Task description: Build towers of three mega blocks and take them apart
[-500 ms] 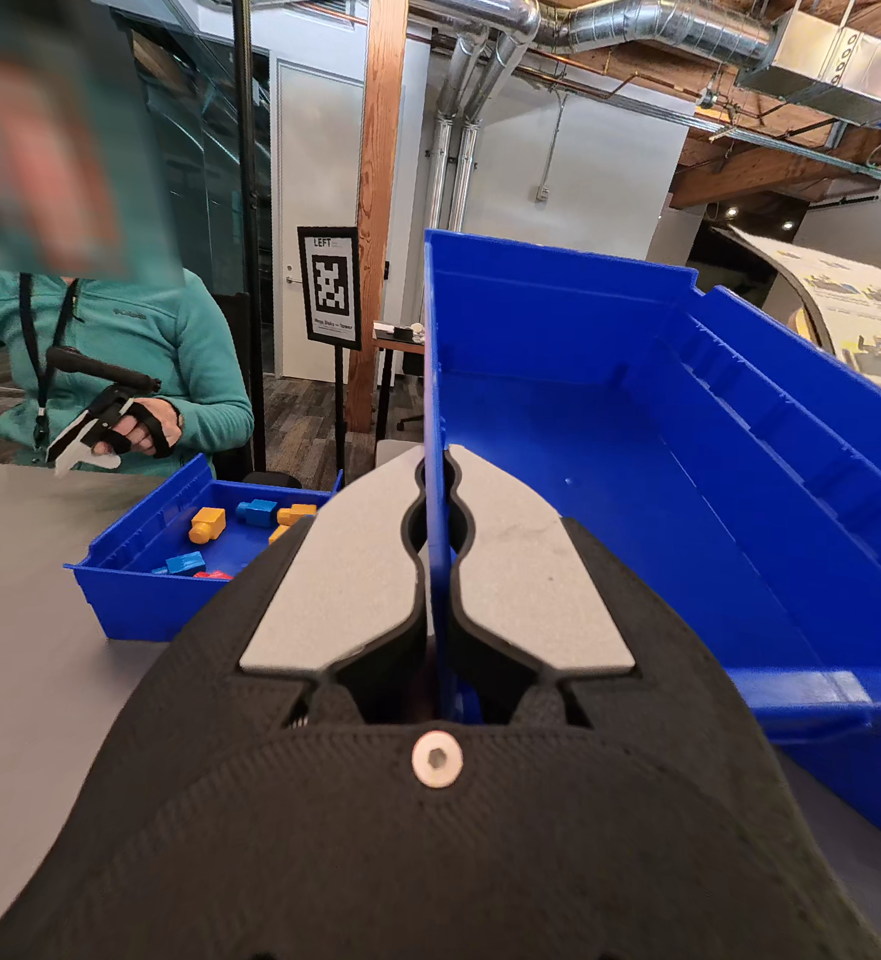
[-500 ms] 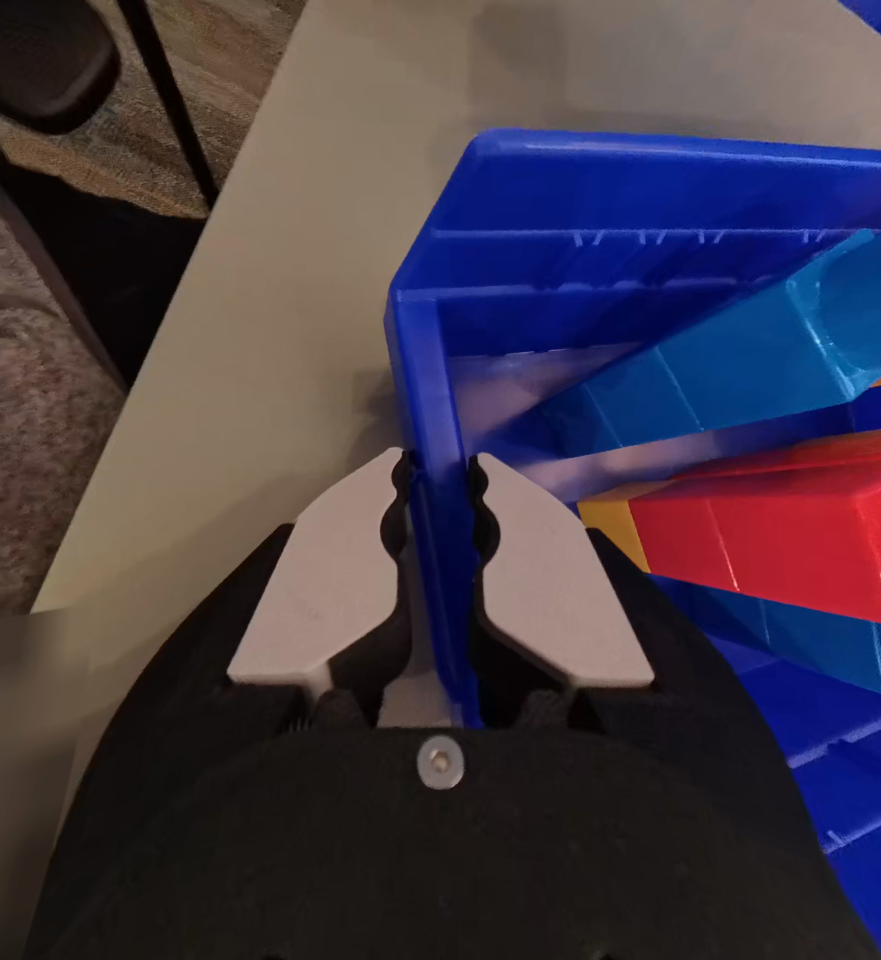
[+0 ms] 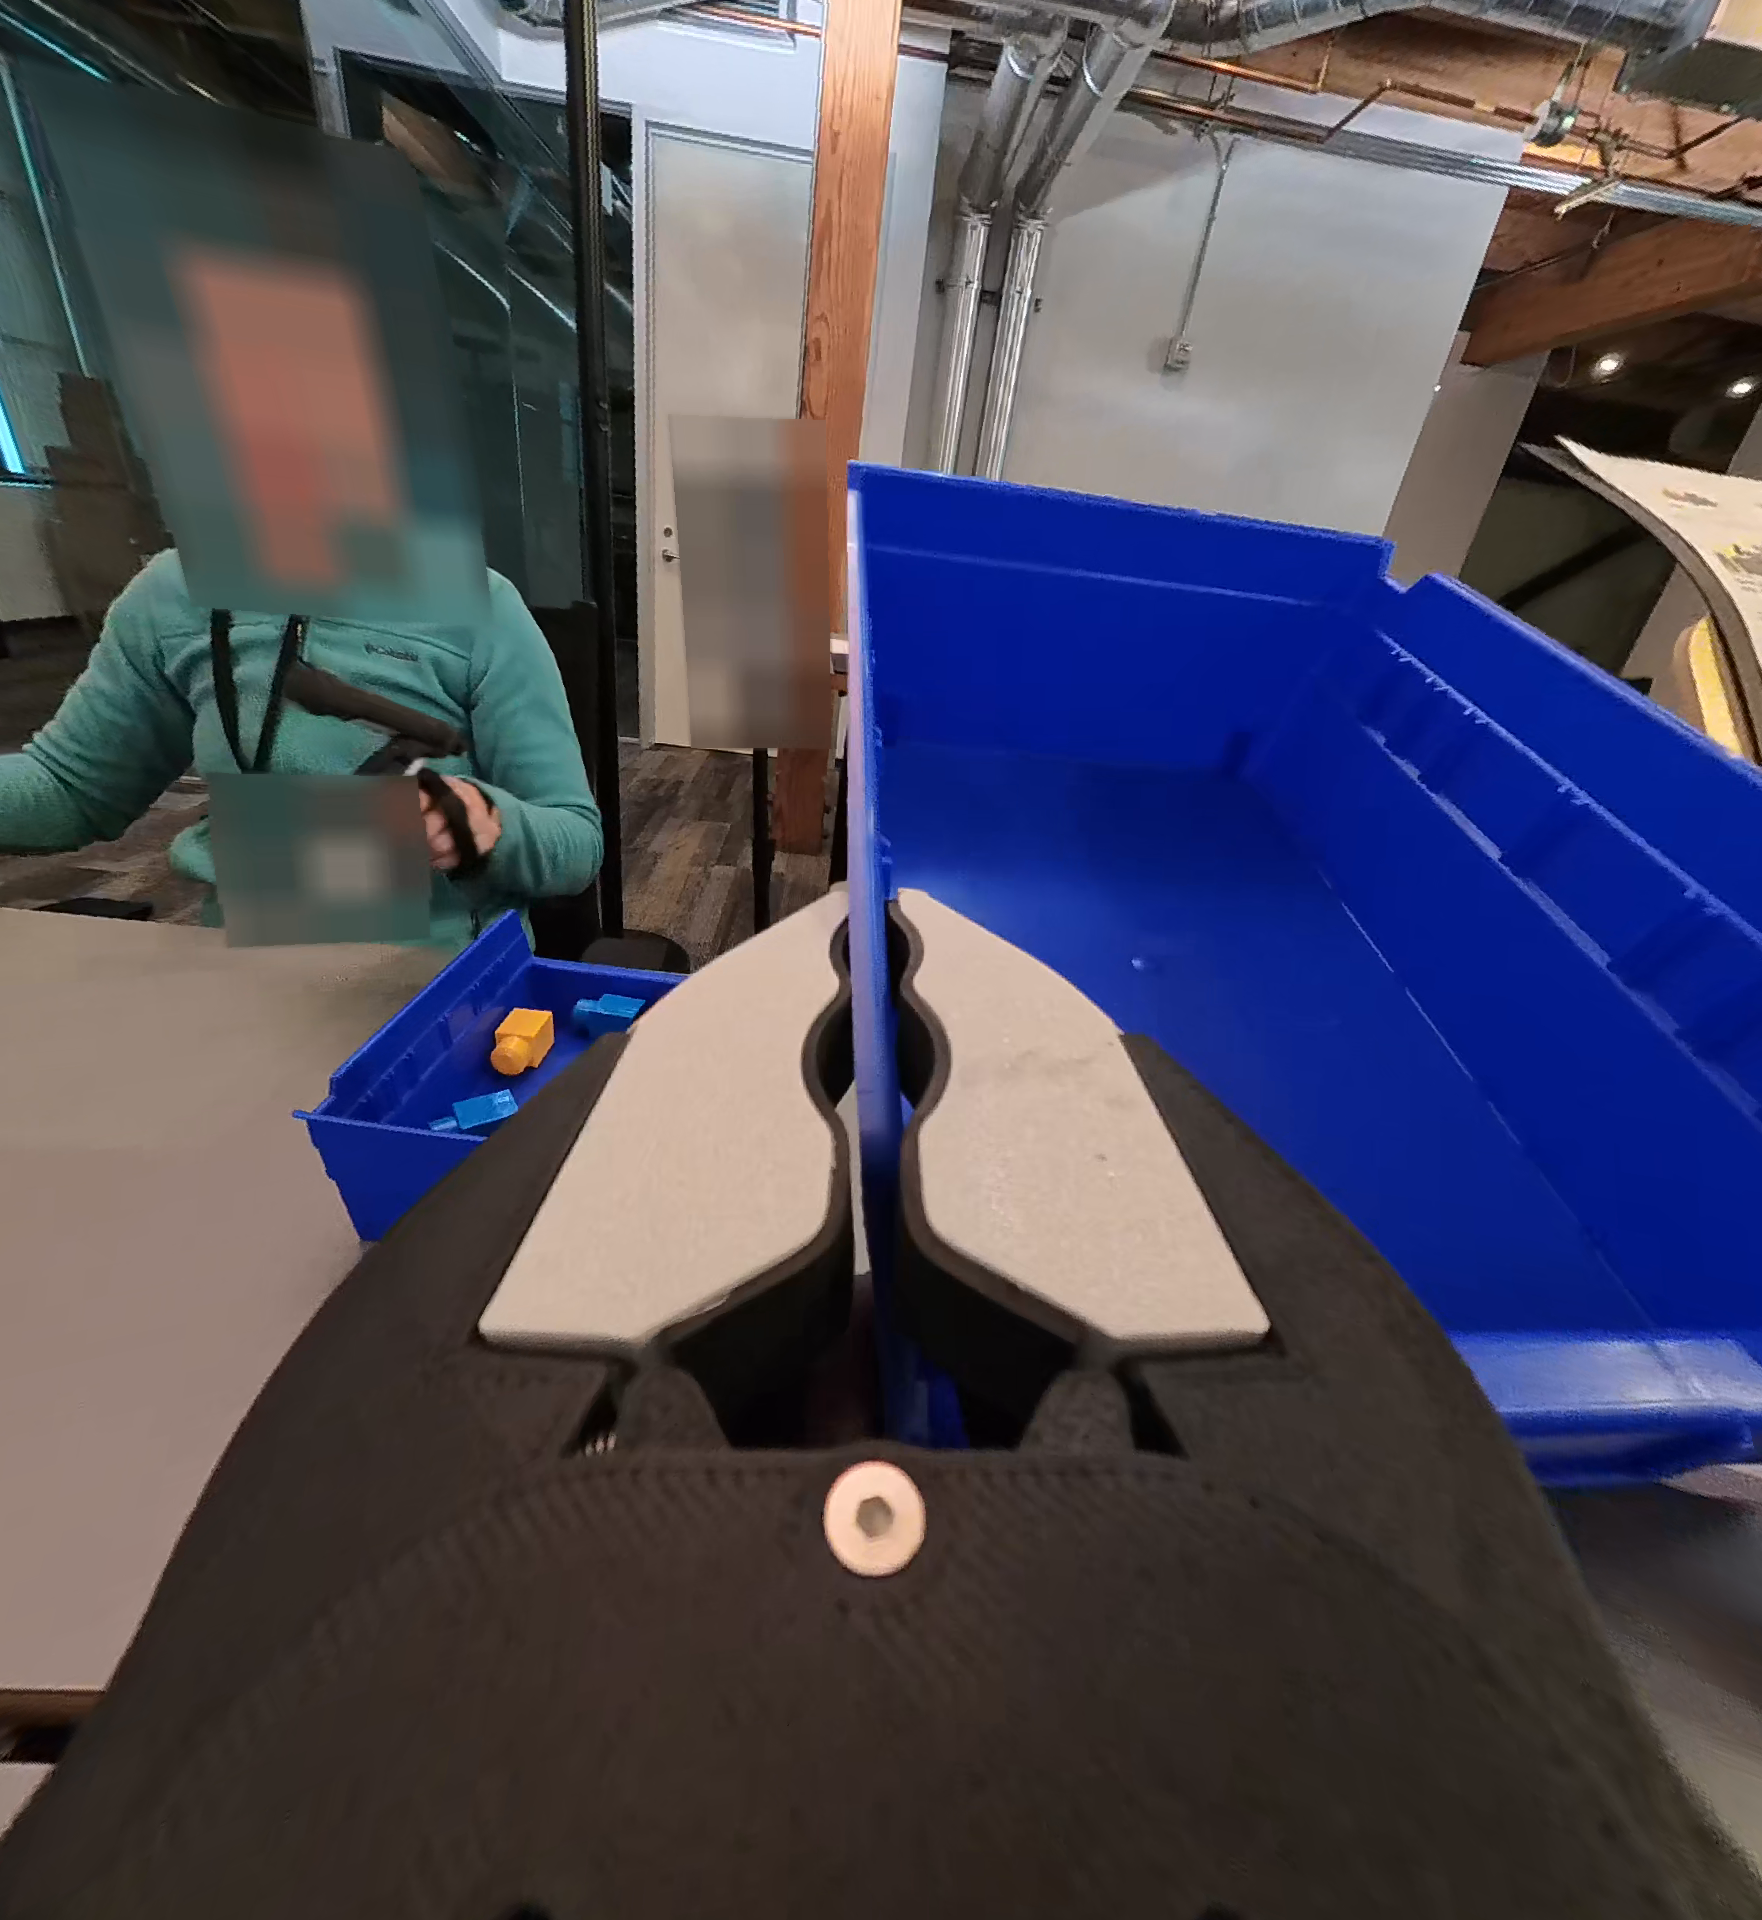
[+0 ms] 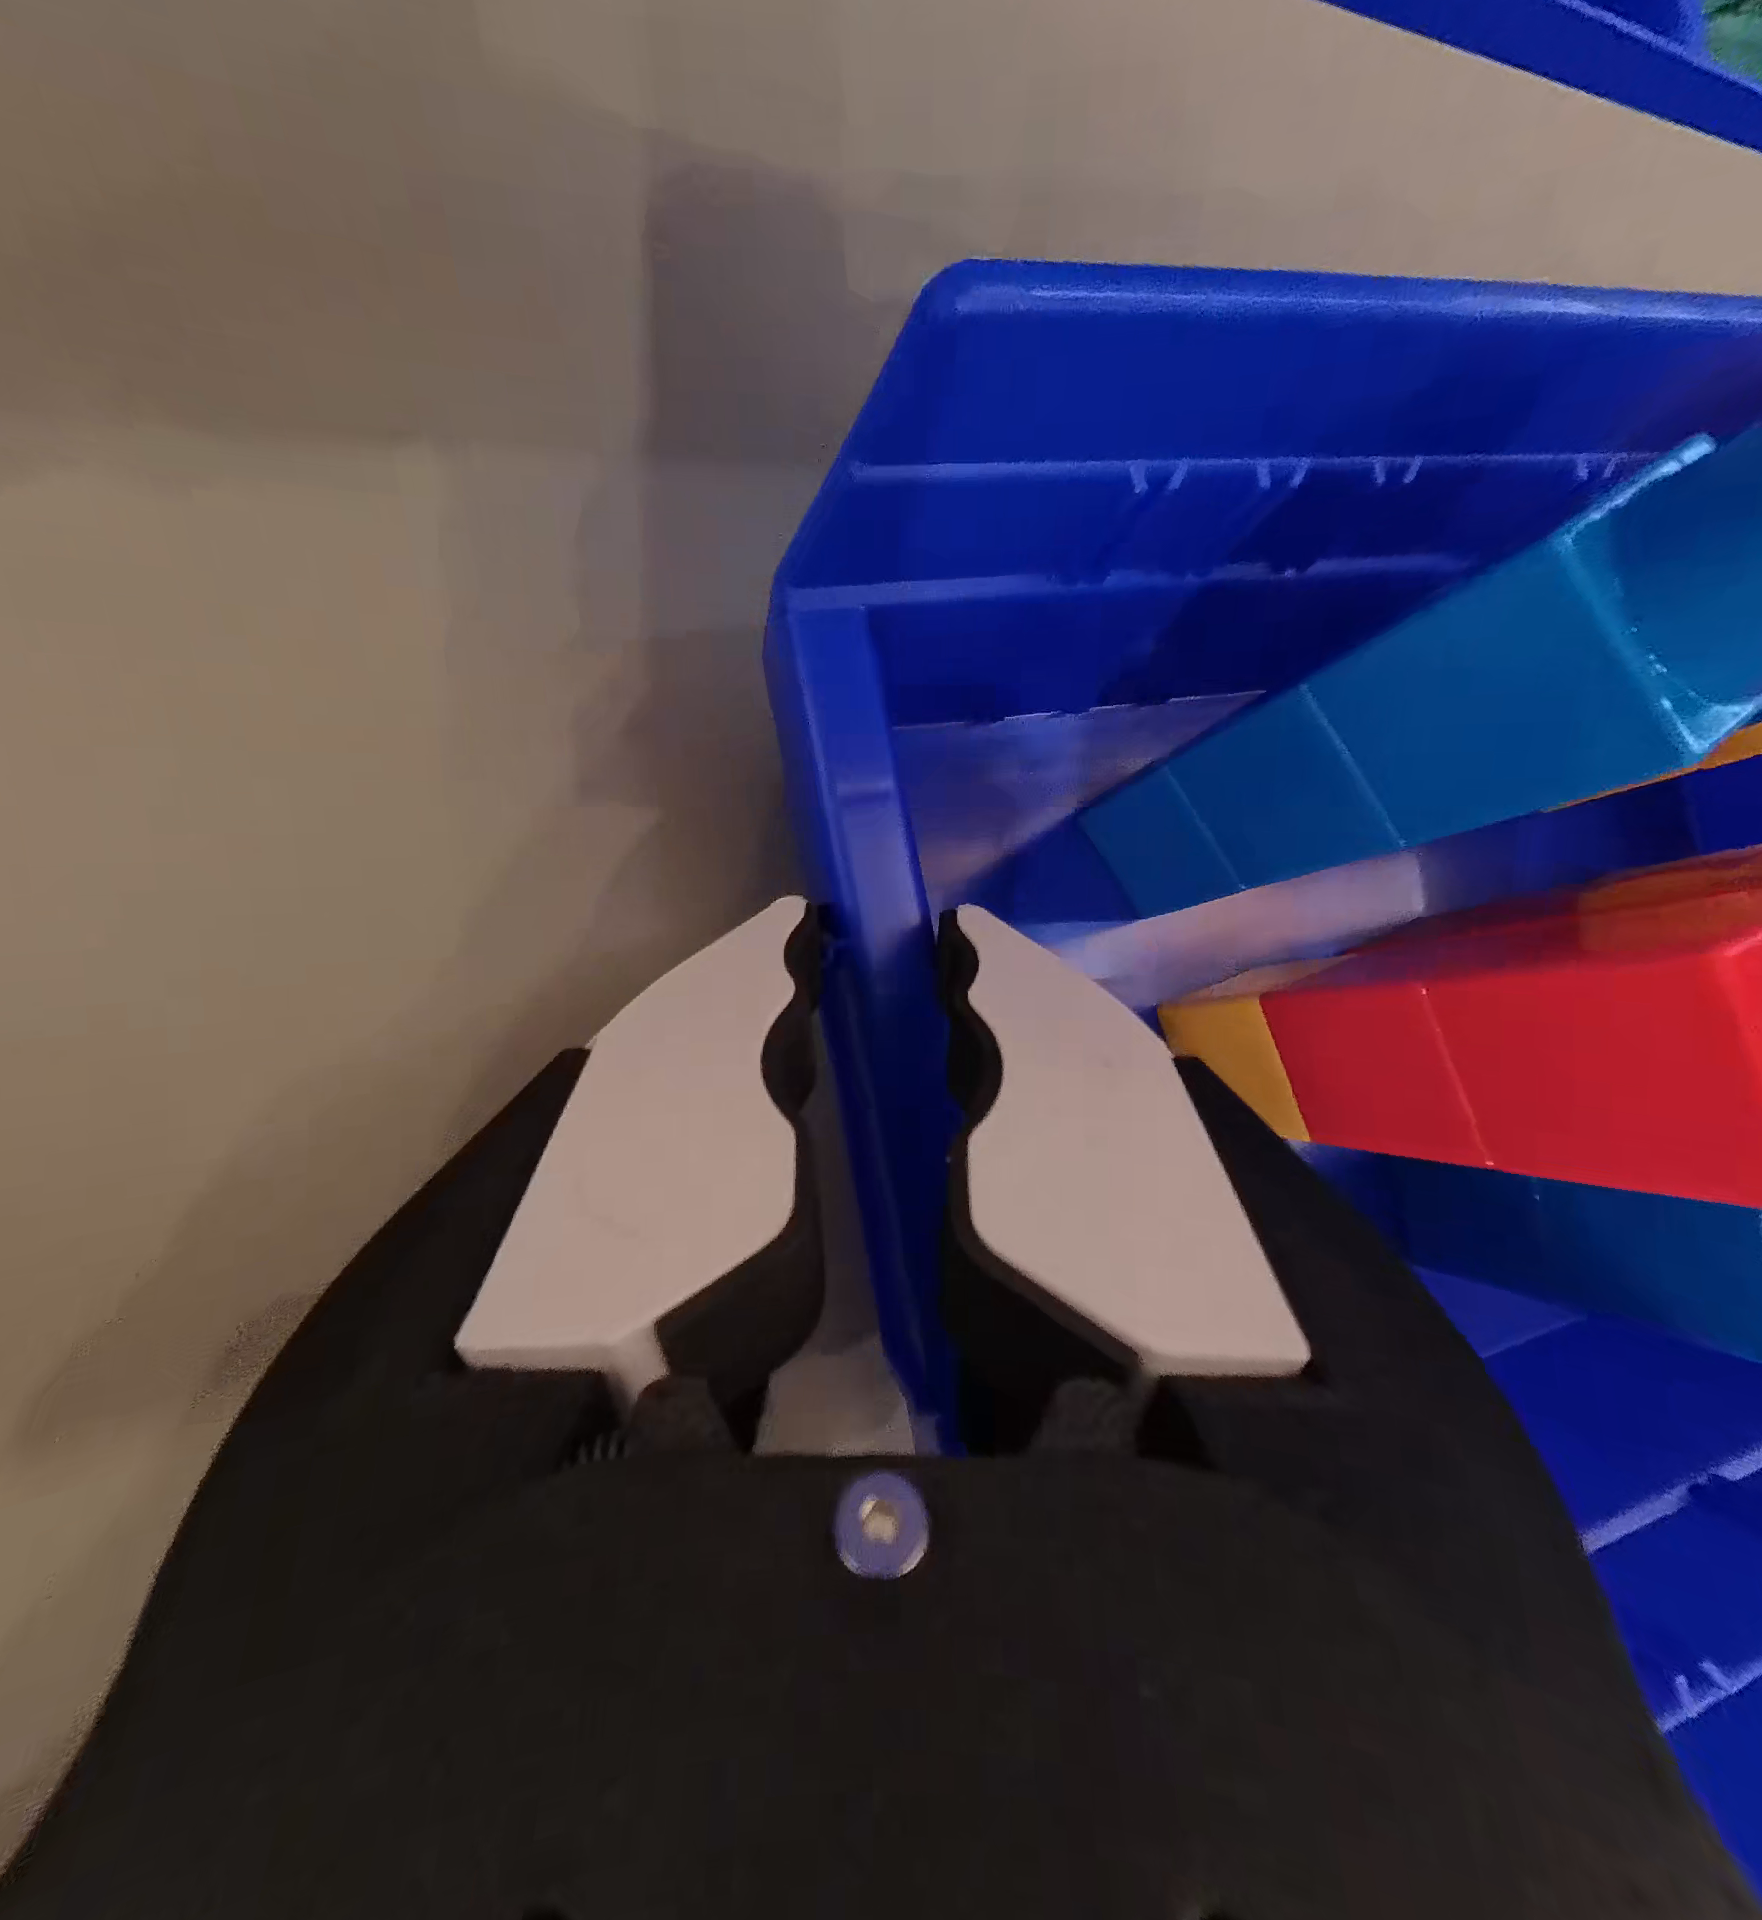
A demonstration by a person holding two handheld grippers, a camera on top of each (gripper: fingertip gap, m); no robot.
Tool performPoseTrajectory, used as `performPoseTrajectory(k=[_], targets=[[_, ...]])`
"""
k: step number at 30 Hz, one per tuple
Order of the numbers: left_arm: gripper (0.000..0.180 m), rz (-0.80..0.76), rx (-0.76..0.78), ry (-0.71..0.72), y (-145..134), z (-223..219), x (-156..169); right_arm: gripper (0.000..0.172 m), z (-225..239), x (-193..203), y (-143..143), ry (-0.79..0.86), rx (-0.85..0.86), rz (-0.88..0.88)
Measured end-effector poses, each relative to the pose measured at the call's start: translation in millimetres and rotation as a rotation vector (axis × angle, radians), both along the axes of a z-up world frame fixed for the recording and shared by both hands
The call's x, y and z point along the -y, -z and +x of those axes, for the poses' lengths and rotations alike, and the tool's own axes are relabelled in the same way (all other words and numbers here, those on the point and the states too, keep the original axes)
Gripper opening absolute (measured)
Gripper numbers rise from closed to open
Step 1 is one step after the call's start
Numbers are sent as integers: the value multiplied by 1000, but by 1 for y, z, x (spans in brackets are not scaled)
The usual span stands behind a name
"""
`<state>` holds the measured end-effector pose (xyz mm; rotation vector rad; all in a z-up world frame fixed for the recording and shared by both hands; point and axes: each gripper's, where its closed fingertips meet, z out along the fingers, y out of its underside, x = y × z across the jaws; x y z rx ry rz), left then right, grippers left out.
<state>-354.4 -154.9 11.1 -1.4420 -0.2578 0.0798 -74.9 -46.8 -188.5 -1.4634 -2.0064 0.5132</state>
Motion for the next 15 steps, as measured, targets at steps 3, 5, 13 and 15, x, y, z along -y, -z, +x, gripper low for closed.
performPoseTrajectory(k=[3, 5, 13, 15], targets=[[1, 19, 5, -3, -3, -2, 4, 22, -20, -13, 0, 58, -3, 2], [1, 30, 7, -2, -6, -3, 7, 22, -32, -23, 0, 87, -6, 3], [1, 51, -3, 12, -16, 1, 9, 22, -65, -54, 0, 153, -13, 13], [1, 60, -1, 32, -20, 5, 5, 22, -68, -58, 0, 162, -17, 5]])
